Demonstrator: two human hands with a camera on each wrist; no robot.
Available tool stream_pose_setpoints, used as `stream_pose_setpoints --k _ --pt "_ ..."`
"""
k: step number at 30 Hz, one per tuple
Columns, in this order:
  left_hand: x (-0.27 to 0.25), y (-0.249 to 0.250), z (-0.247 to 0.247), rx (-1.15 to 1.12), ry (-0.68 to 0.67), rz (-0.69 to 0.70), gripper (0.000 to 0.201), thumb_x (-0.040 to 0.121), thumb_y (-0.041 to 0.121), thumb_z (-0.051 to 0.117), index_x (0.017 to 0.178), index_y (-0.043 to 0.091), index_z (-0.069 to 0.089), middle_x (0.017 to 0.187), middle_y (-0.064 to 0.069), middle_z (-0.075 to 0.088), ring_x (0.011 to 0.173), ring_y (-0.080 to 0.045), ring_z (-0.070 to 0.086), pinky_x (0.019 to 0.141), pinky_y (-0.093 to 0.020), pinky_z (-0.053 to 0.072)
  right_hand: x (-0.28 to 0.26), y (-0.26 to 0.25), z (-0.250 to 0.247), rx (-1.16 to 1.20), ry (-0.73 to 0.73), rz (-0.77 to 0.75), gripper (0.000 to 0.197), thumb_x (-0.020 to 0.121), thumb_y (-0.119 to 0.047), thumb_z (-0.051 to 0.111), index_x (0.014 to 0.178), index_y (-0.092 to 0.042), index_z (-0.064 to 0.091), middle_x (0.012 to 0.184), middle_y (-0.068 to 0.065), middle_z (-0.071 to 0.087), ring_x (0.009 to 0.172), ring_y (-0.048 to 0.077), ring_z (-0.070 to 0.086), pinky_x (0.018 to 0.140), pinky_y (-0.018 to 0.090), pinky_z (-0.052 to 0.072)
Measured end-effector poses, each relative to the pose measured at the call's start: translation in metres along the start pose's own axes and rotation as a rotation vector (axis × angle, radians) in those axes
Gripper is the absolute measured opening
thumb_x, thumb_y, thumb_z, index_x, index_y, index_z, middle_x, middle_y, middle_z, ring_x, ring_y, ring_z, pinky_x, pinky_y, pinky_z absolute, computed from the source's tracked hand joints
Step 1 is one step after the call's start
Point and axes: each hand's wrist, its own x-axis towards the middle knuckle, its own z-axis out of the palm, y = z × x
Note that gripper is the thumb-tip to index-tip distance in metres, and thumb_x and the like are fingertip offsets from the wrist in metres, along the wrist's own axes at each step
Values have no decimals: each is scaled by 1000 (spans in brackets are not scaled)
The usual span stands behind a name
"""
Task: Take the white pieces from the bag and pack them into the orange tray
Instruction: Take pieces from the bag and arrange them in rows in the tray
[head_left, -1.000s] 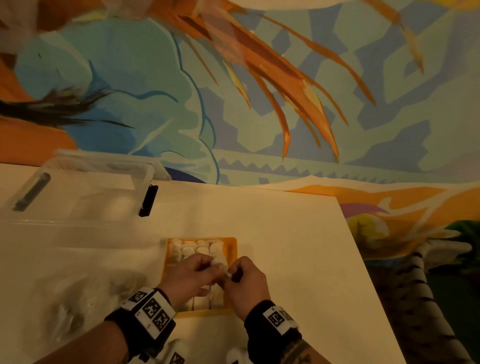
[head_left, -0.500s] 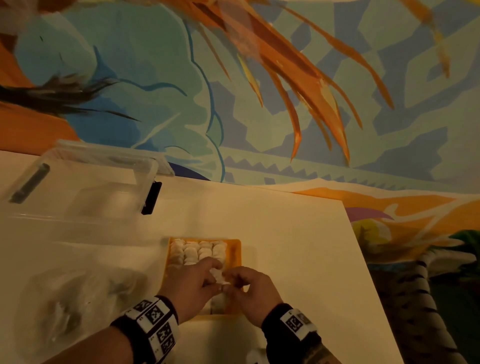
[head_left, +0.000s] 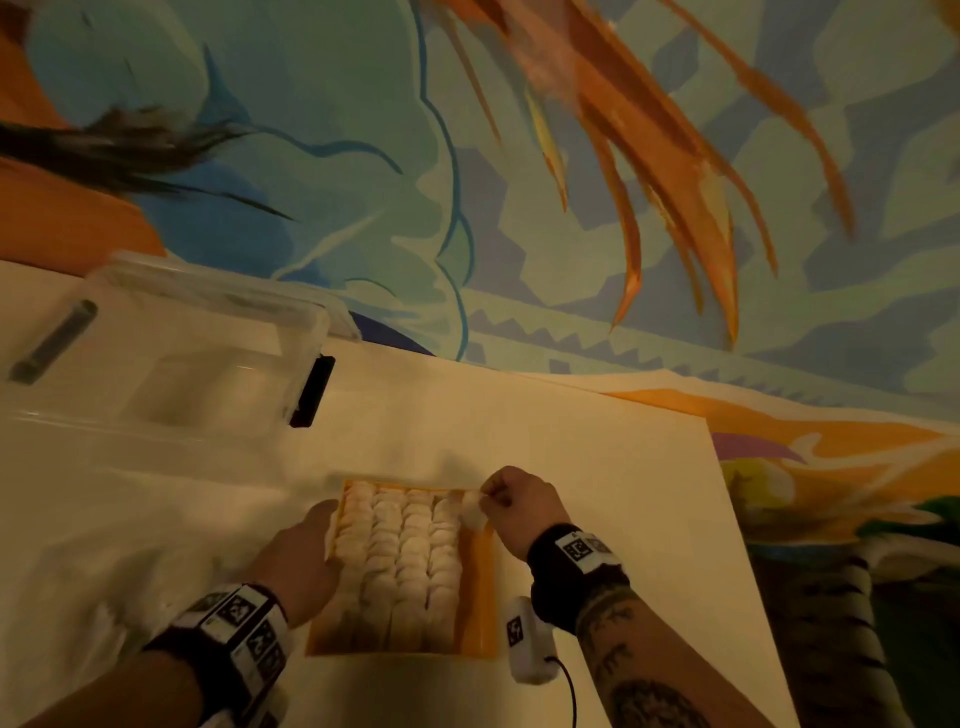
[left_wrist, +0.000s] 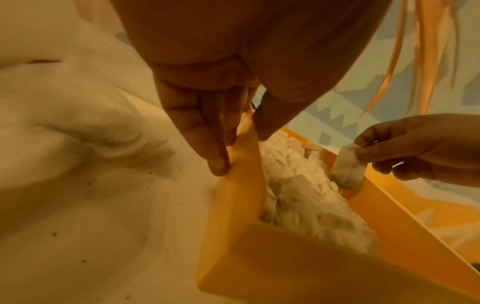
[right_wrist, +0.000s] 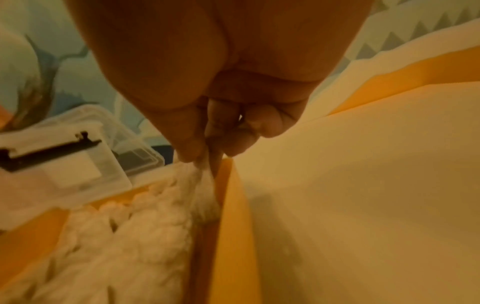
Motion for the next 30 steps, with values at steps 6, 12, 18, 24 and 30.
stream_pose_setpoints --k 6,12,18,24,30 --pt "0 -8 1 -51 -7 51 60 93 34 53 147 40 25 133 6 62 116 -21 63 99 -39 50 16 8 19 -261 -57 10 19 91 -38 58 101 -24 66 113 1 52 99 22 56 79 30 47" --pt "-3 -5 -3 -63 -14 72 56 95 43 50 145 42 26 134 9 62 114 -20 64 98 -40 51 23 11 27 -211 27 118 16 90 -36 61 95 -21 63 113 1 42 106 23 56 84 32 51" --pt "-1 -8 0 -62 -14 51 58 94 40 52 146 41 26 134 10 62 118 -19 62 100 -40 50 25 14 33 -97 111 98 10 91 -29 63 91 -19 63 117 -1 40 87 19 57 78 26 48" --pt "1 -7 2 -28 -8 22 60 96 41 48 150 40 22 136 9 60 118 -20 61 101 -39 49 22 16 32 -41 132 113 18 90 -26 61 103 -22 49 116 2 52 86 18 51 75 29 46" --pt "3 -2 5 124 -22 -16 64 101 36 39 155 37 6 132 -5 61 114 -22 61 99 -37 49 -12 28 40 -8 -32 290 53 89 -35 59 137 -23 40 128 8 60 111 27 61 86 33 52"
